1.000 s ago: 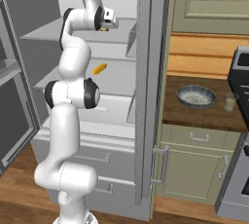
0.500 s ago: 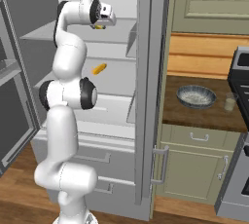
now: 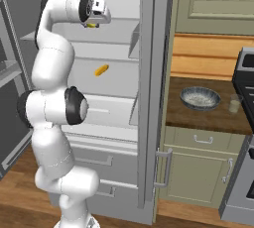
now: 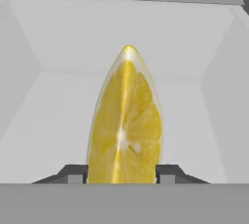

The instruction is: Grab a lemon wedge from the fridge and one ice cube from the ice bowl, and put them in the glass of lemonade.

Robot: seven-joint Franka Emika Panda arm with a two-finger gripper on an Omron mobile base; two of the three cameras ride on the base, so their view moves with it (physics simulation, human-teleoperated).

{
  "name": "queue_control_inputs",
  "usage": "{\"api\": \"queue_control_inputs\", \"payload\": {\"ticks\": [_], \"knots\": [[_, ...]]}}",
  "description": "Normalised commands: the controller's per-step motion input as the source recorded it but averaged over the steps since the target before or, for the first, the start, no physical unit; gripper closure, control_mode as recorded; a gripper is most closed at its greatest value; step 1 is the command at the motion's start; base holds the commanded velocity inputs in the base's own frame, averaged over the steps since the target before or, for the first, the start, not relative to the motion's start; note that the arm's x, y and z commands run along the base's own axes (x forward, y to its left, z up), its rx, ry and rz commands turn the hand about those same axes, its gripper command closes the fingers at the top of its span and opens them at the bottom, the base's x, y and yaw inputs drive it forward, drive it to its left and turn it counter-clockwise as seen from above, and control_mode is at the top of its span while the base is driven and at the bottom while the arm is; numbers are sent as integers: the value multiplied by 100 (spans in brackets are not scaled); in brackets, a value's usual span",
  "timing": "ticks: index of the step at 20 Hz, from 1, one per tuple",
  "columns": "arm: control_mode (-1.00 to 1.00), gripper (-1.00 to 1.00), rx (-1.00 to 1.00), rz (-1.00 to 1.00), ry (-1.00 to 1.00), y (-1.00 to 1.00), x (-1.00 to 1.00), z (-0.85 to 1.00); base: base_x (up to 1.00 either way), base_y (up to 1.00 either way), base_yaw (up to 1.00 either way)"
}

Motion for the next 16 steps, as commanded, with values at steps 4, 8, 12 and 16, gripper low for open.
{"api": "queue_control_inputs", "payload": {"ticks": [4, 8, 12, 16], "knots": [[-100, 100, 0, 8, -11, 0, -100, -4, 0, 0, 0], [-100, 100, 0, 8, -6, 0, -100, -1, 0, 0, 0], [-100, 100, 0, 6, -1, 0, -100, 0, 0, 0, 0], [-100, 100, 0, 3, 10, 0, -100, -2, 0, 0, 0]]}}
